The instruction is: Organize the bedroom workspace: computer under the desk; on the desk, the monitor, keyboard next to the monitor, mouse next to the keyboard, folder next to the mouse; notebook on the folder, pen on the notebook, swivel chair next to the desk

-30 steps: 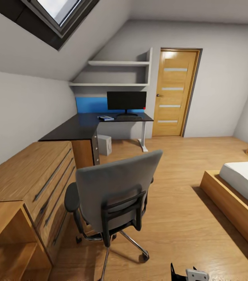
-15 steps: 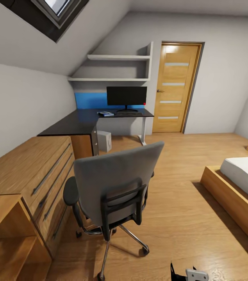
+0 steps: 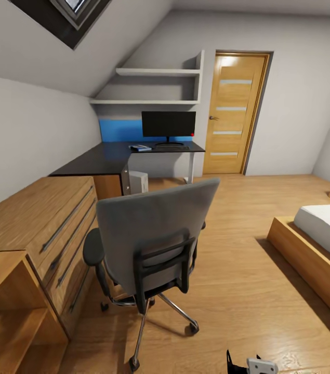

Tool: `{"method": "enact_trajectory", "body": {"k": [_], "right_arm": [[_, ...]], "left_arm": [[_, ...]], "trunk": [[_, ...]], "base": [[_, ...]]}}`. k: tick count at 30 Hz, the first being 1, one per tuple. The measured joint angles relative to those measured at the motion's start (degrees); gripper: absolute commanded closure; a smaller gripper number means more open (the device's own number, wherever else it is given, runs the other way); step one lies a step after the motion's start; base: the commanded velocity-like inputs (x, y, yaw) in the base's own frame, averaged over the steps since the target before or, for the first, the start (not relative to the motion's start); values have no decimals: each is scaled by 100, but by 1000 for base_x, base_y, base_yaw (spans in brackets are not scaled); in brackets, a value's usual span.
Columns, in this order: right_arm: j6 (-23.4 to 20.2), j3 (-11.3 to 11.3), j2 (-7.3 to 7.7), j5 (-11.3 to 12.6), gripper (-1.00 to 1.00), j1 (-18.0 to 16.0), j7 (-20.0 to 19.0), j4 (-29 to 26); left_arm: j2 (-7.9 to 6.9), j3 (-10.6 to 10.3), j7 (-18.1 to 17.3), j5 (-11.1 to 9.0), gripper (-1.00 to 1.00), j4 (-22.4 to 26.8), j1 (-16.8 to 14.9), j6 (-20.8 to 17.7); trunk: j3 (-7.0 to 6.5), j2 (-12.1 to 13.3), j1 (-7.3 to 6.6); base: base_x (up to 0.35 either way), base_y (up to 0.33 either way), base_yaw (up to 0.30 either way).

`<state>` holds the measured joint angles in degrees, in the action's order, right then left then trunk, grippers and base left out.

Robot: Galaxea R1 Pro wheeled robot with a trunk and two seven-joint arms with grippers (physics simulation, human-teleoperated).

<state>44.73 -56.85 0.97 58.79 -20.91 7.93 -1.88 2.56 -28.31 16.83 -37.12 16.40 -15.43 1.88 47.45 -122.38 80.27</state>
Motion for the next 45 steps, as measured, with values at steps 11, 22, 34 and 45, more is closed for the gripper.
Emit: {"method": "enact_trajectory", "body": {"k": [11, 22, 34, 45], "right_arm": [[-24, 69, 41, 31, -100, -311, 50, -208], [-3281, 170, 212, 590, -100, -2485, 339, -288], [-3316, 240, 11, 910, -100, -2627, 304, -274], [-3002, 241, 10, 920, -100, -2625, 293, -247]], "left_arm": [[-5, -21, -474, 2, -100, 108, -325, -36], [-23, 48, -457, -855, -100, 345, -1501, -1062], [-29, 65, -465, -877, -100, -55, -1522, -763], [-10, 42, -469, -864, -100, -79, -1522, -618]], "trunk": [[198, -441, 242], [396, -882, 483], [611, -1364, 747], [809, -1805, 989]], "base": [[0, 0, 0], [0, 0, 0], [0, 0, 0], [0, 0, 0]]}}
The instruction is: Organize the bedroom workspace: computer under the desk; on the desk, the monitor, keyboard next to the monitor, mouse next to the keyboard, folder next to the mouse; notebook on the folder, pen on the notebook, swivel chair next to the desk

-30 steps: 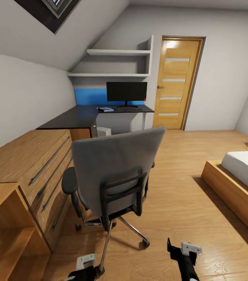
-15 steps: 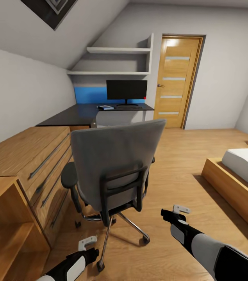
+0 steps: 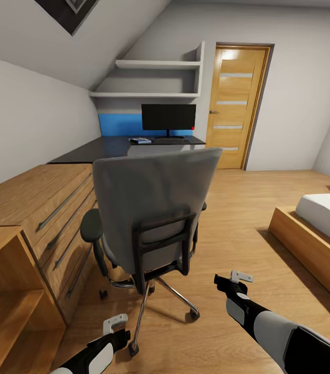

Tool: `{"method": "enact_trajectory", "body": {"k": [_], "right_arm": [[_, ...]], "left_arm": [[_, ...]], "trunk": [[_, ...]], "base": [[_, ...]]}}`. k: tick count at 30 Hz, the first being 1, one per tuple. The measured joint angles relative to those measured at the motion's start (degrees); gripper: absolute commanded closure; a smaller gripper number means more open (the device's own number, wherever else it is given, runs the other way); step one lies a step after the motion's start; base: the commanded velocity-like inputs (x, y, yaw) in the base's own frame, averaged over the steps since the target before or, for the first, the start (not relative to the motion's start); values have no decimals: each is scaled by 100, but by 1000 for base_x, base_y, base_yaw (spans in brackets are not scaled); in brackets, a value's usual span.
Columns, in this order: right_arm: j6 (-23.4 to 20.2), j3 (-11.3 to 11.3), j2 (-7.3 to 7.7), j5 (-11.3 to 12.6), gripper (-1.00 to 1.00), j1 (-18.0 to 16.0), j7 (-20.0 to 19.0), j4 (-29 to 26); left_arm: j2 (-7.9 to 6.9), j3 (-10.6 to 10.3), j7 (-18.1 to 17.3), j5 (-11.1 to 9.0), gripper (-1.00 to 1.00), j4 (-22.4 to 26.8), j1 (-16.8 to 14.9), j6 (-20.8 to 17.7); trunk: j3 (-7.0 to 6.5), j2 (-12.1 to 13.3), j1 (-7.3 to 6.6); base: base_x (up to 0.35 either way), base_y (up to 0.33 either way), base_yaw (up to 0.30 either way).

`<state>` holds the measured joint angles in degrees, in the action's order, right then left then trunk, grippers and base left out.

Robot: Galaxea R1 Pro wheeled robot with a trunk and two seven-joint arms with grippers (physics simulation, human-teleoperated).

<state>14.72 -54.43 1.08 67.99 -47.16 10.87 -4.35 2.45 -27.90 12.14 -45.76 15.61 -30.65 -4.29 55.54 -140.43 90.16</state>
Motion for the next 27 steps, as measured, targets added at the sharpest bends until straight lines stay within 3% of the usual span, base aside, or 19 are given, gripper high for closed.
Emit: {"method": "enact_trajectory", "body": {"k": [7, 11, 17, 20, 27], "right_arm": [[23, 0, 4, -6, -100, 5, -18, -11], [25, 0, 15, -8, -100, 5, -22, -13], [26, 0, 30, -16, -100, 5, -25, -7], [26, -1, 34, -18, -100, 5, -25, -6], [126, 3, 44, -17, -100, 5, -26, 13]], "left_arm": [[4, -4, 1, 6, -100, 15, 0, 92], [1, -2, 9, 7, -100, 63, 0, 298], [-71, 18, 103, 3, -100, 980, 1, 495], [-150, 27, 358, -10, -100, 1451, 1, 502], [-220, 4, 663, -38, -100, 1678, 2, 531]], "trunk": [[126, -278, 152], [214, -284, 163], [347, -292, 179], [348, -293, 178], [348, -292, 178]], "base": [[0, 0, 0], [0, 0, 0], [0, 0, 0], [0, 0, 0], [0, 0, 0]]}}
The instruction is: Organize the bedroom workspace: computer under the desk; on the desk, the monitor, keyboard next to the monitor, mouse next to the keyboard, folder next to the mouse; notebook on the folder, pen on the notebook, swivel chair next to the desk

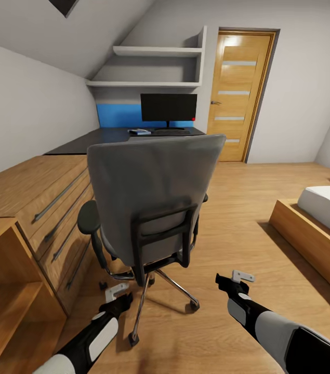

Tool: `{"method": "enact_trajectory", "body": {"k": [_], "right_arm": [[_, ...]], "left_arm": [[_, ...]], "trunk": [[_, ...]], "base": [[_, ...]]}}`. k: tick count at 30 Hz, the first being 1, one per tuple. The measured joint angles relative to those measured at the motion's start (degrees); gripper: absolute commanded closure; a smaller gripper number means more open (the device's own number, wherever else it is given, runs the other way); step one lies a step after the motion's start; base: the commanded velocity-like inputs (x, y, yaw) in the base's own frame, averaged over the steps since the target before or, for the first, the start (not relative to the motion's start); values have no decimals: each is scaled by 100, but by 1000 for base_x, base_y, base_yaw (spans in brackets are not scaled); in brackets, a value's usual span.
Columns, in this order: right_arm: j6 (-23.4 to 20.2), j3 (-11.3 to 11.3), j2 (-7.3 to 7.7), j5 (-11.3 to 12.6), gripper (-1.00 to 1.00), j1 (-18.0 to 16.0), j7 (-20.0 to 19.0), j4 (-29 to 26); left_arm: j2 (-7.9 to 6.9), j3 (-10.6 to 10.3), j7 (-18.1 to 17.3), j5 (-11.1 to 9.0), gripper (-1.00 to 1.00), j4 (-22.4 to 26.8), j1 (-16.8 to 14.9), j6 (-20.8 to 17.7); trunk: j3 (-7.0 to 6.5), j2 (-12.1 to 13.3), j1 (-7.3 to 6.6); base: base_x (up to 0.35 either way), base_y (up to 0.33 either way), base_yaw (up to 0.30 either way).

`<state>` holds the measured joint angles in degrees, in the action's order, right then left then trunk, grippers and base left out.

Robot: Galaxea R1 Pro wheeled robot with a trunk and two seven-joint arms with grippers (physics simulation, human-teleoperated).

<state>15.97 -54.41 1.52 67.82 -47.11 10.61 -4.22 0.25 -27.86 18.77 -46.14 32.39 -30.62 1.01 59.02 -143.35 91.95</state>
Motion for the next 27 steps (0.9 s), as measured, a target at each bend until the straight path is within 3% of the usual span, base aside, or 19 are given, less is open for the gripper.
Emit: {"method": "enact_trajectory", "body": {"k": [8, 14, 20, 27], "right_arm": [[32, -6, -3, 1, -100, 7, 1, 1], [124, -15, -9, -9, -100, 8, -1, 6], [188, -26, -35, -235, -100, 9, 7, 2], [199, -26, -47, -285, -100, 9, 8, -1]], "left_arm": [[-2, 5, 3, 52, -100, -433, 0, 15], [1, 1, 2, 57, -100, -460, 0, 17], [36, -11, 10, 43, -100, -469, 1, 26], [48, -8, 11, 40, -100, -471, 2, 27]], "trunk": [[0, 0, -2], [0, 0, -3], [0, 0, -3], [-13, 0, -3]], "base": [[65, 0, 0], [282, 0, 0], [317, 0, 0], [321, 0, -72]]}}
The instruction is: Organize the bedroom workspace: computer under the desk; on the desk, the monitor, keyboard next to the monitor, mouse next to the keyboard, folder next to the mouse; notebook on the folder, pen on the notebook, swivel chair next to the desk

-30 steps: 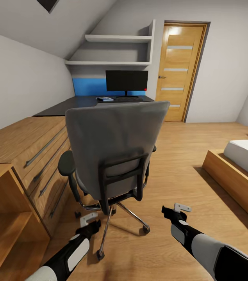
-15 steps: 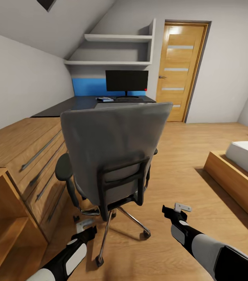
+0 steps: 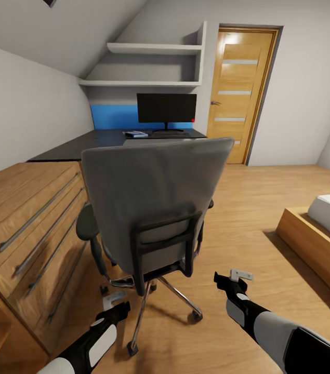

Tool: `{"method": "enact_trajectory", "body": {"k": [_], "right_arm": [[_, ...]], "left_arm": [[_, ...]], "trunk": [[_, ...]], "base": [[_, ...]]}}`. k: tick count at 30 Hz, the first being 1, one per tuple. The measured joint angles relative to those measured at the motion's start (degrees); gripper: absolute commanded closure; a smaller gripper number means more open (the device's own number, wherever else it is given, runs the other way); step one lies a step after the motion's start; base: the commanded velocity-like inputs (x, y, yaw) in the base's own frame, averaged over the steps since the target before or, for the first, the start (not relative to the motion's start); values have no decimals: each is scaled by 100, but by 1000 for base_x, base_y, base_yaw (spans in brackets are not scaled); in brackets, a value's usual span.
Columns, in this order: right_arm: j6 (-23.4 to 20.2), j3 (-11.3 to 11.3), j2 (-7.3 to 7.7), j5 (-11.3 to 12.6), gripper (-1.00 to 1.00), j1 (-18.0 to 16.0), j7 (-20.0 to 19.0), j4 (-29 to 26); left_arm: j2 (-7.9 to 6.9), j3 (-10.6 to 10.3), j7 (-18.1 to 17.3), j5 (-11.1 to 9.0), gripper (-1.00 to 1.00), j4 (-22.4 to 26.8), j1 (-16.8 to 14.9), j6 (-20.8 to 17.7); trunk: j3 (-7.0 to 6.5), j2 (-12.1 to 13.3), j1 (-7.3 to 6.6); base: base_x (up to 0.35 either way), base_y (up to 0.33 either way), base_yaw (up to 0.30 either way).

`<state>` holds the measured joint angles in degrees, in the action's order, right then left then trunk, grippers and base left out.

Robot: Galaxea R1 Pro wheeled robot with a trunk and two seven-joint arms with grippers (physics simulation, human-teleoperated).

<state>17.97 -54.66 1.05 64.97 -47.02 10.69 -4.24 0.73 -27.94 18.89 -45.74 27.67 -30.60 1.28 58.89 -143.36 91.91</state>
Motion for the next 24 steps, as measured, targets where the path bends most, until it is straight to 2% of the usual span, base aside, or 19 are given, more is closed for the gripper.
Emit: {"method": "enact_trajectory", "body": {"k": [12, 14, 17, 24], "right_arm": [[1, 1, 5, -2, -100, 0, 0, 3], [1, 2, 5, -2, -100, 0, 0, 1], [1, 4, 5, -2, -100, 0, 0, 1], [172, 3, 5, 1, -100, 3, -2, 9]], "left_arm": [[3, -12, 8, 19, -100, -5, -1, -1], [4, 2, 9, 113, -100, 11, -6, -3], [4, -5, 9, 84, -100, 7, -4, -5], [4, -9, 9, 34, -100, -7, -3, -10]], "trunk": [[-75, 0, 0], [-89, -2, -2], [-108, -2, -2], [-122, 0, 2]], "base": [[321, 0, -171], [321, 0, -175], [321, 0, -167], [235, 0, -30]]}}
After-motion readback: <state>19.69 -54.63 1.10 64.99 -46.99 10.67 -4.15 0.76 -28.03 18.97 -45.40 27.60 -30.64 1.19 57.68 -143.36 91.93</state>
